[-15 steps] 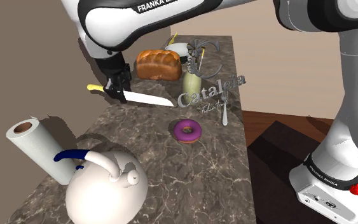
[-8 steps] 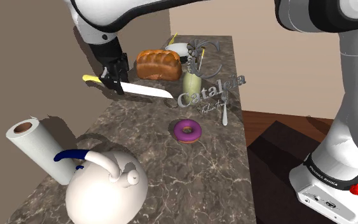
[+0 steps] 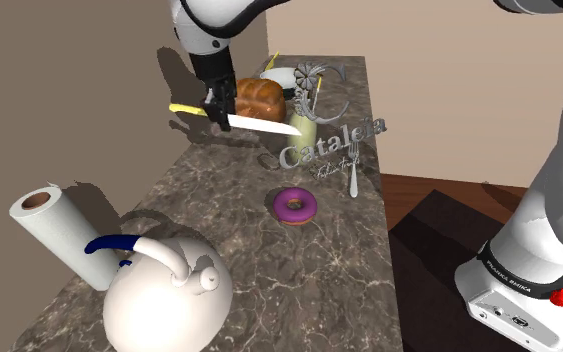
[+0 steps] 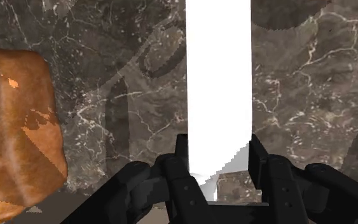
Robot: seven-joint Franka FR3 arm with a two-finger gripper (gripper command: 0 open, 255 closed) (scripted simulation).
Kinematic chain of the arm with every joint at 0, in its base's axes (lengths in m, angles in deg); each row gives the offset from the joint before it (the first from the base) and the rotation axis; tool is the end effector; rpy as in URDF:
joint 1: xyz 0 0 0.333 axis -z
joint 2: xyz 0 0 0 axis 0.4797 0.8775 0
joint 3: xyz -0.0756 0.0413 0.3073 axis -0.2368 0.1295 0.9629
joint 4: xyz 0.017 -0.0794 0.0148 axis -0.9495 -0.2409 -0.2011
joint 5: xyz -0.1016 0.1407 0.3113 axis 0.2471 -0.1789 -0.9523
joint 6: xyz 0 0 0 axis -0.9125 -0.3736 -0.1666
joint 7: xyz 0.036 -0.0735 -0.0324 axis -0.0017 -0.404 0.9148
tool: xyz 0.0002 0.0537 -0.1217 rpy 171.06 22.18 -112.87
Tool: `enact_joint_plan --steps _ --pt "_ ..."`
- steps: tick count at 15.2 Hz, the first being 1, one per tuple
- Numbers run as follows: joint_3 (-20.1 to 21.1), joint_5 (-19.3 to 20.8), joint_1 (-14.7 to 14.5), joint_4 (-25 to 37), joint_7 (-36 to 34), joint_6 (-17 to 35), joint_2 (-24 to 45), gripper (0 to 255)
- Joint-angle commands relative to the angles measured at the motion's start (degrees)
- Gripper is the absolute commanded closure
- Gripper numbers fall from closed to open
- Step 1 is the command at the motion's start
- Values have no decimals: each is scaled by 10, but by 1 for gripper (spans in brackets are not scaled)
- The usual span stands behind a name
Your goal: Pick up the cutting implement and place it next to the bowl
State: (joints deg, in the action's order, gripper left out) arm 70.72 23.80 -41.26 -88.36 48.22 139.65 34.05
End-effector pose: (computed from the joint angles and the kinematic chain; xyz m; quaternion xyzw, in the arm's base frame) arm 0.5394 0.3064 0.4860 0.9358 0.3449 0.0231 0.0689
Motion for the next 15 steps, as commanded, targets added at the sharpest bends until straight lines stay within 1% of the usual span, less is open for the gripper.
enact_joint_plan --steps 1,8,15 --pt "-6 -11 23 -33 26 13 -26 255" --pt "-35 -41 90 -121 118 54 -93 255" --pt "-74 -62 146 -170 214 82 -131 255"
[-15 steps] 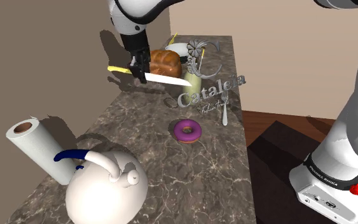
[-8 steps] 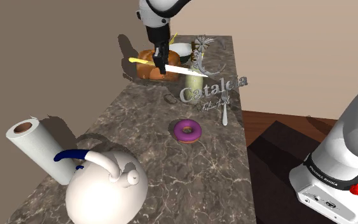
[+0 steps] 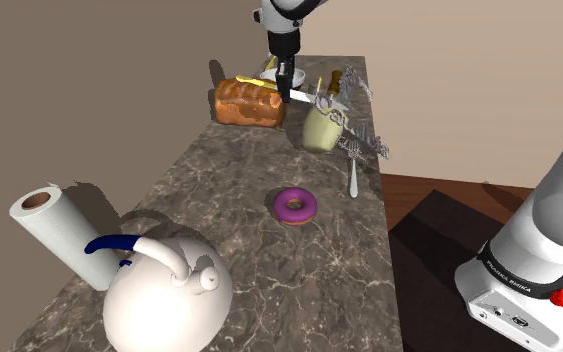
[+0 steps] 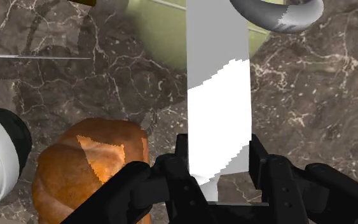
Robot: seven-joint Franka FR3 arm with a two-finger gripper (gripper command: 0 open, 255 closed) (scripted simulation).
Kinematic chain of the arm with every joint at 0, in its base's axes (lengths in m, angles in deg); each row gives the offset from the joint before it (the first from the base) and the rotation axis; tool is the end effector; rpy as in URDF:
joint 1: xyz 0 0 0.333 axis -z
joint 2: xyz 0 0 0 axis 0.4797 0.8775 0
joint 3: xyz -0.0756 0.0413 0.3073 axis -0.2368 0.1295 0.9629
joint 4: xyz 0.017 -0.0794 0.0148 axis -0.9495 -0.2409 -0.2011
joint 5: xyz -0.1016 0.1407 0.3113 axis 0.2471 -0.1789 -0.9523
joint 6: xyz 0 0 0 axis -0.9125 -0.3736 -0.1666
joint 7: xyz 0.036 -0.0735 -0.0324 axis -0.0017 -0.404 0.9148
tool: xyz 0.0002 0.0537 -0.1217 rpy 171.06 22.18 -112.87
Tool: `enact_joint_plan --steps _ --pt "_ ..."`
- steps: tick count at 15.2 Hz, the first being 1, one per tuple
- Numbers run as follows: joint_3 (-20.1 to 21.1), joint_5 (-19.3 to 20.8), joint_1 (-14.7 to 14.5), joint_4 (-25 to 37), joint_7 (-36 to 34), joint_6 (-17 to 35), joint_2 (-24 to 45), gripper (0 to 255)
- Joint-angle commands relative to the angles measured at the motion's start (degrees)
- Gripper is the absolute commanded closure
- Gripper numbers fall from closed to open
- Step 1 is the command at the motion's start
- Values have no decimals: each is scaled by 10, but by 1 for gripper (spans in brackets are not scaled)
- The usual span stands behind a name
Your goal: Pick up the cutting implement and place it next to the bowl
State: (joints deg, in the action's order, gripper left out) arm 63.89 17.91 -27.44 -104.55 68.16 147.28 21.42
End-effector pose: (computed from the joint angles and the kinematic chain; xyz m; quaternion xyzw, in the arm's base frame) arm 0.5517 0.1208 0.4921 0.9359 0.3446 0.0231 0.0689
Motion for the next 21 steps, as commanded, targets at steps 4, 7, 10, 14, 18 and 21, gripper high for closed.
enact_joint_plan --steps 4,7,10,14,18,21 --pt "-29 -10 38 -21 69 17 -14 255" --pt "-47 -15 59 -23 109 23 -15 255" --pt "-65 -19 80 -19 150 28 -12 255" --pt "-88 -25 108 -4 202 31 1 255" --pt "-110 -31 136 23 254 31 22 255" --pt "-124 -36 157 50 292 28 43 255"
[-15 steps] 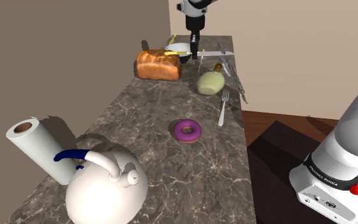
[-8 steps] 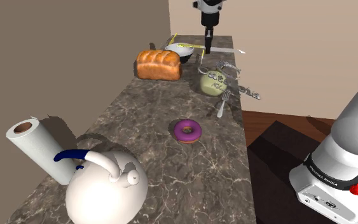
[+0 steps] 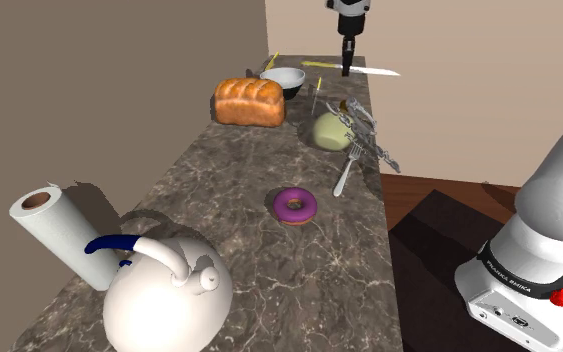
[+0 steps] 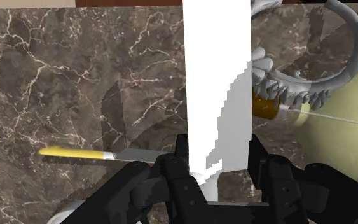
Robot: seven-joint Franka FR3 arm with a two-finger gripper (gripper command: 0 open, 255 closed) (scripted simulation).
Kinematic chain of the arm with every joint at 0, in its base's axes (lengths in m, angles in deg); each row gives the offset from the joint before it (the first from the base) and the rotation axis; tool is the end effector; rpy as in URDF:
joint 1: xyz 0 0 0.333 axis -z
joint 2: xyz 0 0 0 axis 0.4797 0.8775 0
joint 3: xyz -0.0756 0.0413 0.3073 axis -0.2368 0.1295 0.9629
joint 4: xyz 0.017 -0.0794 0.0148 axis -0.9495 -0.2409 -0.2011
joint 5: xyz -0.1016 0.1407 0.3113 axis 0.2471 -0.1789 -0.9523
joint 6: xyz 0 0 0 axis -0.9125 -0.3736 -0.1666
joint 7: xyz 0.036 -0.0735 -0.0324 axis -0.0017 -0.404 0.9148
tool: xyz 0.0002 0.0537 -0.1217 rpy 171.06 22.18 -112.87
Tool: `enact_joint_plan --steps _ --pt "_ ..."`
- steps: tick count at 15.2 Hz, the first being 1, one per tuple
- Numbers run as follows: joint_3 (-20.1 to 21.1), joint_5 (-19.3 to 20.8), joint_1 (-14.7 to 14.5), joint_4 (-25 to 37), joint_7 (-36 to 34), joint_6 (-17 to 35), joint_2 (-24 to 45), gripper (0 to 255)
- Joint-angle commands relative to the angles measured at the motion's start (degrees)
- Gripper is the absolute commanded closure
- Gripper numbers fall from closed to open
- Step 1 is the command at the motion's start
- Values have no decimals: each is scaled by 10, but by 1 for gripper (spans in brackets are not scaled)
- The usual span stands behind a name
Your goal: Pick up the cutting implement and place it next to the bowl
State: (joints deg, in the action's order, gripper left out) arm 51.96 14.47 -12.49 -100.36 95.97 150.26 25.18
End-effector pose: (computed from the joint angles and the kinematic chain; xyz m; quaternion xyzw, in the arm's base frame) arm 0.5760 -0.1387 0.4902 0.9359 0.3446 0.0234 0.0688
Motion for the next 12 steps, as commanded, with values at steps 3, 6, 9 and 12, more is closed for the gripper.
enact_joint_plan --steps 3,6,9,12 --pt "-17 -8 26 40 47 -7 29 255" --pt "-17 -7 27 20 46 16 31 255" --pt "-17 -6 27 2 44 37 35 255" --pt "-18 -4 27 -15 41 59 40 255"
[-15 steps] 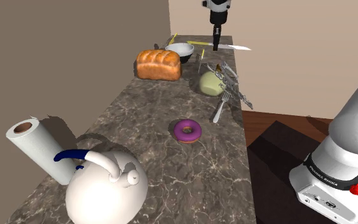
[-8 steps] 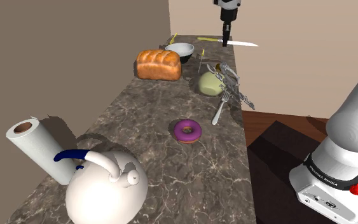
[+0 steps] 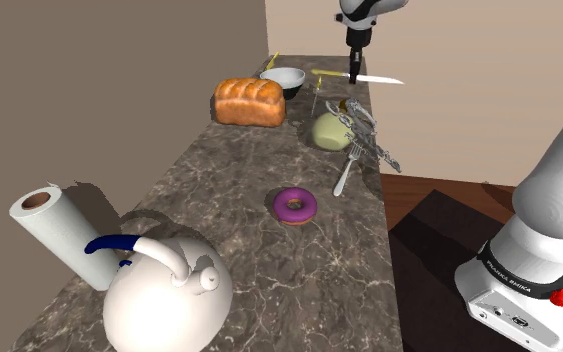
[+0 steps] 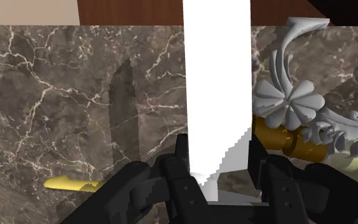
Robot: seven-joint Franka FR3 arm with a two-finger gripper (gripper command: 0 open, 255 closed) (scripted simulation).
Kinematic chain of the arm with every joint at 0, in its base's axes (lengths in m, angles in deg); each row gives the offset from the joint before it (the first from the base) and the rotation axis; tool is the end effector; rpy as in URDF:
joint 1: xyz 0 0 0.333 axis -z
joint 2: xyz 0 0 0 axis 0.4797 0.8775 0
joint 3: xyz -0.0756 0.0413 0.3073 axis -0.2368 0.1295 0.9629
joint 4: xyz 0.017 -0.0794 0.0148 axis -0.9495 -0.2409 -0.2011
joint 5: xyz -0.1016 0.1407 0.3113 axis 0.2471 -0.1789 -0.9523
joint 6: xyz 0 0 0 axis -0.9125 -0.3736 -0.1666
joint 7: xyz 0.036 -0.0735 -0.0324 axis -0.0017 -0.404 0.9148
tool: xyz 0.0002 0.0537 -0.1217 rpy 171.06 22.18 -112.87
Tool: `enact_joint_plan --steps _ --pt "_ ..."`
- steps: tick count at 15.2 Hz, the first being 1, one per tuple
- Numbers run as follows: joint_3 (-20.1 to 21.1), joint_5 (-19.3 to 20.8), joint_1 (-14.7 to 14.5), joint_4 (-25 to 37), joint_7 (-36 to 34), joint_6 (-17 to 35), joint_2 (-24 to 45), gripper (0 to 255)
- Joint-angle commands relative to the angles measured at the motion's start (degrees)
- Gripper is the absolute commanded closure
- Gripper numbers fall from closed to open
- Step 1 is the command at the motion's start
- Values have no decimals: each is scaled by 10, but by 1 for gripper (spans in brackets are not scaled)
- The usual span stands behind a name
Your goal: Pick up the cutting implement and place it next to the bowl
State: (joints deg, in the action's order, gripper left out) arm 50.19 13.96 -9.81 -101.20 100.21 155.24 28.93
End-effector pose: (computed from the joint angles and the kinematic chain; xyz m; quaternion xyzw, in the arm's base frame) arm 0.5809 -0.1854 0.4528 0.9357 0.3452 0.0233 0.0688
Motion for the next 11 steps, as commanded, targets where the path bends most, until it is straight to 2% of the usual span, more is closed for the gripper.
enact_joint_plan --steps 1,11 --pt "0 1 0 -12 -2 16 4 255" --pt "-2 6 0 -57 -9 85 28 255"
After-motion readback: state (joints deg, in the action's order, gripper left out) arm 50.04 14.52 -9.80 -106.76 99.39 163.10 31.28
